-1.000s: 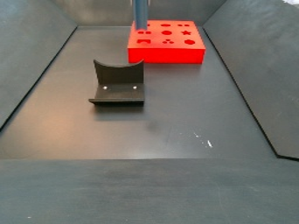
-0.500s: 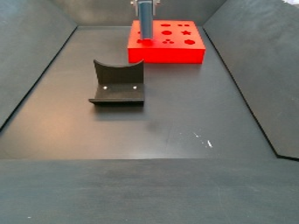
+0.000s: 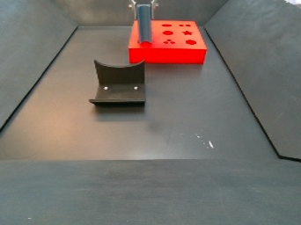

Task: Insert the arch object.

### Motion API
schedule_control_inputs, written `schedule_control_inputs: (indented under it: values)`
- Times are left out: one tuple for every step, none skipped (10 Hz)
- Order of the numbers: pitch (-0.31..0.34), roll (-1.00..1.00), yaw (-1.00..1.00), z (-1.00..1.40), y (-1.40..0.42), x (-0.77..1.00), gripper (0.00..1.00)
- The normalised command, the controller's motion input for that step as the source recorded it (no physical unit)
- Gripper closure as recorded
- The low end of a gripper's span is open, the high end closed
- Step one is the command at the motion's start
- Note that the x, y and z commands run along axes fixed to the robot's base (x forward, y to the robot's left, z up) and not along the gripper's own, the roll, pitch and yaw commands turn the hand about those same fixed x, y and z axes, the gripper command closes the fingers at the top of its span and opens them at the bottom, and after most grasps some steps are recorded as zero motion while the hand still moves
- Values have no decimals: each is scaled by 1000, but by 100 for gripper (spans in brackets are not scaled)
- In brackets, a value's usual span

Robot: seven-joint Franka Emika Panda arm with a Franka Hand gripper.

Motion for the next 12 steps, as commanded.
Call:
schedule_control_inputs:
  values:
    - [-74, -77, 0, -86, 0, 0, 100]
    - [-83, -89, 0, -80, 0, 46, 100]
    - [-81, -71, 0, -129, 0, 131, 100]
    - [-69, -61, 17, -146, 0, 194, 100]
    - [-4, -21, 0, -123, -43, 206, 100]
    - [-3, 49, 0, -343, 0, 0, 100]
    - [-7, 29, 0, -254, 0, 0, 100]
    - [-19, 39, -23, -289, 0, -74, 100]
    - [-43, 4, -26, -323, 0, -43, 100]
    - [-50, 7, -20, -331, 0, -43, 100]
    - [-50, 0, 0, -303, -20, 0, 100]
    - [-64, 0, 0, -460, -20, 0, 100]
